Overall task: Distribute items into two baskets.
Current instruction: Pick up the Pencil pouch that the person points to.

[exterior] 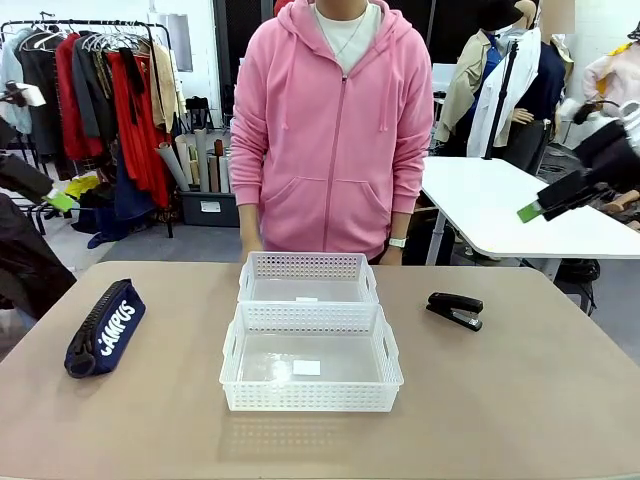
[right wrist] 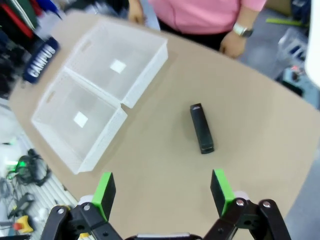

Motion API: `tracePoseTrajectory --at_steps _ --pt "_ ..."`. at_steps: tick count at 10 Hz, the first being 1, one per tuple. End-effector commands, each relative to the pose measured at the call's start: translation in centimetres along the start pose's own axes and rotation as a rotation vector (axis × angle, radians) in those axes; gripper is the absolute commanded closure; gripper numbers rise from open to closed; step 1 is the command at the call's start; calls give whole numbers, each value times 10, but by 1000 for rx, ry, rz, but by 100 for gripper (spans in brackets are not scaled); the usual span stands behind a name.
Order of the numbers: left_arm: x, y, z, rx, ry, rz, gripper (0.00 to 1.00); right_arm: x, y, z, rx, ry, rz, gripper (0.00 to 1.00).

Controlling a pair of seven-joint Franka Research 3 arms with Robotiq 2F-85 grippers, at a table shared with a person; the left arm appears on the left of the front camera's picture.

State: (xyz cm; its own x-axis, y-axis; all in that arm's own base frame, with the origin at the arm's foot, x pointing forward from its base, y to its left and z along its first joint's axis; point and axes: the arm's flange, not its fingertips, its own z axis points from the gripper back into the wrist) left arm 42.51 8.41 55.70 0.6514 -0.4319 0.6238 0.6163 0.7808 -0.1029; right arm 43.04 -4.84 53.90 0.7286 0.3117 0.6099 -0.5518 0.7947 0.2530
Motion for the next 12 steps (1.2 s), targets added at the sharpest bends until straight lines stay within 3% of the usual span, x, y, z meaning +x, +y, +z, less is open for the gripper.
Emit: tracePoseTrajectory --at_steps 1,5,12 --pt "-17 12 3 -50 -27 -45 0 -14 -25 9 87 -57 -22 0" --pt "-43 18 17 -82 -67 -137 0 -37 -34 29 150 -79 -6 0" --pt "-51 23 28 -99 -124 -107 0 -47 -30 33 166 -69 2 0"
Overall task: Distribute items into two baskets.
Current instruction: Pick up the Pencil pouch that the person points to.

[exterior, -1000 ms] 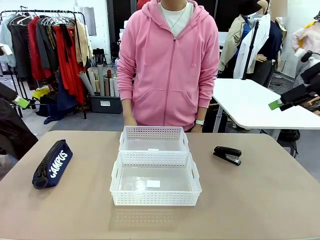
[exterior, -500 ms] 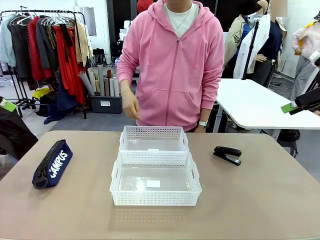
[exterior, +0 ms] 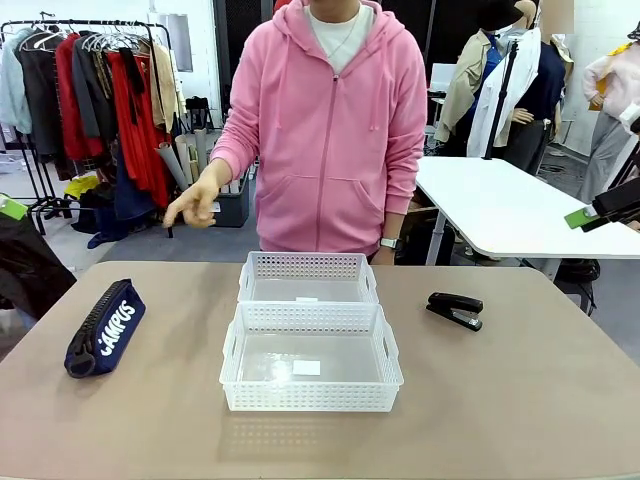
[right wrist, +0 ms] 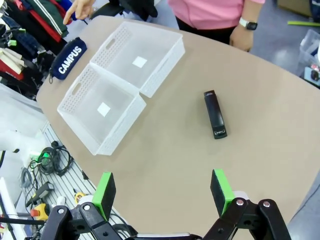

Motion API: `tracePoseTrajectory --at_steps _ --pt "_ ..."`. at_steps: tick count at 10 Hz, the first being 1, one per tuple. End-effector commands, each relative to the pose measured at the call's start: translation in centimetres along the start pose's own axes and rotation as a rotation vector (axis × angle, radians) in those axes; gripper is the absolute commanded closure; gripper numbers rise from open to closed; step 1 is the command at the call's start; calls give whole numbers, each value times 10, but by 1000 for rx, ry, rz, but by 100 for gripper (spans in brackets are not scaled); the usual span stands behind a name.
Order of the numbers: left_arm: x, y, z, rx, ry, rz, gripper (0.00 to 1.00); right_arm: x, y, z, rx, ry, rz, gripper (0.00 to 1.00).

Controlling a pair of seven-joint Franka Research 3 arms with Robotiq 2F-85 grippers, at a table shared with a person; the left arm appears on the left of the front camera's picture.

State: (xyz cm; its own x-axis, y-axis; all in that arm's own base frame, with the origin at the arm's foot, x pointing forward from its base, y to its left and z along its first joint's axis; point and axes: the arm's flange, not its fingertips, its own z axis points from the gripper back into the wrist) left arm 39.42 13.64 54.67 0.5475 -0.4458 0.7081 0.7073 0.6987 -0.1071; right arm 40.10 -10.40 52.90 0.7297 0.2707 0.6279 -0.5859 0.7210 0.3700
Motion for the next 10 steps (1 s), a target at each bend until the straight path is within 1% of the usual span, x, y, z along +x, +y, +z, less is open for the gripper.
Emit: tracePoseTrajectory --at_steps 1,2,10 --pt "3 -1 -4 -2 -43 21 0 0 -1 0 -5 0 -2 0" --pt "0 0 0 0 0 0 0 0 -1 0 -5 0 -2 0" --pt "0 0 0 0 0 0 0 0 -1 0 -5 0 -2 0"
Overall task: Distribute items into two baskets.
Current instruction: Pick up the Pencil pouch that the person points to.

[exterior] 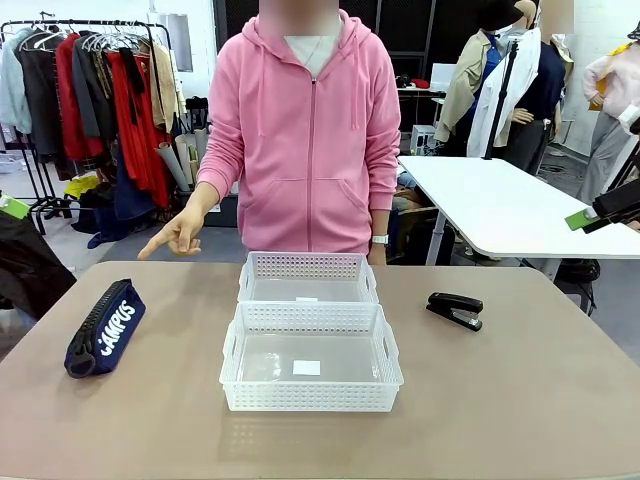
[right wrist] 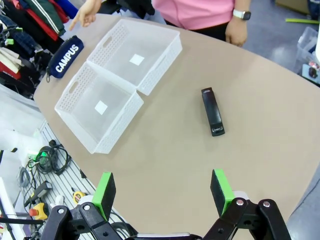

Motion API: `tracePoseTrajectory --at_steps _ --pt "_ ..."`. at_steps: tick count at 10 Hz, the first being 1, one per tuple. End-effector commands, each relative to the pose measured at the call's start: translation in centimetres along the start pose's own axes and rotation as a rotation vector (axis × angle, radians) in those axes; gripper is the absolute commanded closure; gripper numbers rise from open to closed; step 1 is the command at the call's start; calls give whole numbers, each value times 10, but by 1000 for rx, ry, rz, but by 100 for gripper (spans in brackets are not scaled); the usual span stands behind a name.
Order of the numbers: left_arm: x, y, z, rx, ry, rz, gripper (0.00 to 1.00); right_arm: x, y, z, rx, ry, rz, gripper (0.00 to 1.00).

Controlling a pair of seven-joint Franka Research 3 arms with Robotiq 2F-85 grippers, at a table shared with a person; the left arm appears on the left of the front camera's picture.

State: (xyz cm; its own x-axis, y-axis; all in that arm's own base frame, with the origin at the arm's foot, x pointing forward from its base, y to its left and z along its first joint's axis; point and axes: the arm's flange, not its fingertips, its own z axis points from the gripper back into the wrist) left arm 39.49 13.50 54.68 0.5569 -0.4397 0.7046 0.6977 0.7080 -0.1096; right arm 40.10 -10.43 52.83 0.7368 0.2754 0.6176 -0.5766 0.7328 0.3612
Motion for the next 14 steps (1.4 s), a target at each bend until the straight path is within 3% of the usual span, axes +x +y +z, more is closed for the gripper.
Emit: tracePoseTrajectory --at_steps 1,4,8,14 --pt "-1 1 1 -8 -3 -11 0 1 0 0 12 -12 3 0" --pt "0 0 0 0 0 0 0 1 0 0 12 -12 3 0" --pt "31 -6 -43 53 194 81 0 1 0 0 12 -12 3 0" --pt "43 -28 -109 161 453 188 0 1 0 0 12 -12 3 0"
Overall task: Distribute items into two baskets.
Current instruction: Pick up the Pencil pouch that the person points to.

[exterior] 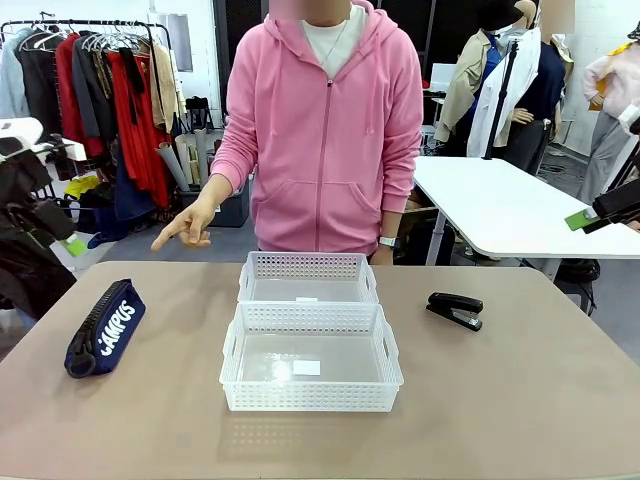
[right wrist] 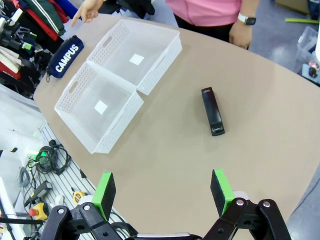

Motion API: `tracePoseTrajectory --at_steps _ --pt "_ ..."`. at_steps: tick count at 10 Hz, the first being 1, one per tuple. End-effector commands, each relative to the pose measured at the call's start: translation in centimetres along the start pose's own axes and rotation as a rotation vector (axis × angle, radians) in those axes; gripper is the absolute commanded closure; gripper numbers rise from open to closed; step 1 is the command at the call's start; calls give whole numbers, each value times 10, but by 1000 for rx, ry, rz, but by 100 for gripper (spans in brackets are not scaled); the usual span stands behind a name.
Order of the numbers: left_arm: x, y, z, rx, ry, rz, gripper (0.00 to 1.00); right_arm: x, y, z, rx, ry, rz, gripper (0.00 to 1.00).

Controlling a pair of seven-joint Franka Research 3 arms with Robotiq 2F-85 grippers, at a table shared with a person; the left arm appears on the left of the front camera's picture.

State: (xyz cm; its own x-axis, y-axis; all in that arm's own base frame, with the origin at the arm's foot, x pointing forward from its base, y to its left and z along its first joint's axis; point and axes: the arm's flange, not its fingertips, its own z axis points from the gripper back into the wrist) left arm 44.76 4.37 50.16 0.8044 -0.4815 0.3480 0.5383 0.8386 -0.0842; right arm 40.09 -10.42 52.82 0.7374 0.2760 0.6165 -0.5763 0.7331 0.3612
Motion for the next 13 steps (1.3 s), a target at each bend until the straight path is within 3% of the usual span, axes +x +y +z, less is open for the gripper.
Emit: tracePoseTrajectory --at_steps 1,5,10,13 --pt "9 -11 -6 35 69 34 0 1 0 0 12 -14 3 0" --pt "23 -15 -32 67 159 155 0 1 0 0 12 -14 3 0" --pt "31 -15 -71 155 163 349 0 1 0 0 12 -14 3 0" --pt "27 -12 -93 179 185 357 0 1 0 0 12 -14 3 0"
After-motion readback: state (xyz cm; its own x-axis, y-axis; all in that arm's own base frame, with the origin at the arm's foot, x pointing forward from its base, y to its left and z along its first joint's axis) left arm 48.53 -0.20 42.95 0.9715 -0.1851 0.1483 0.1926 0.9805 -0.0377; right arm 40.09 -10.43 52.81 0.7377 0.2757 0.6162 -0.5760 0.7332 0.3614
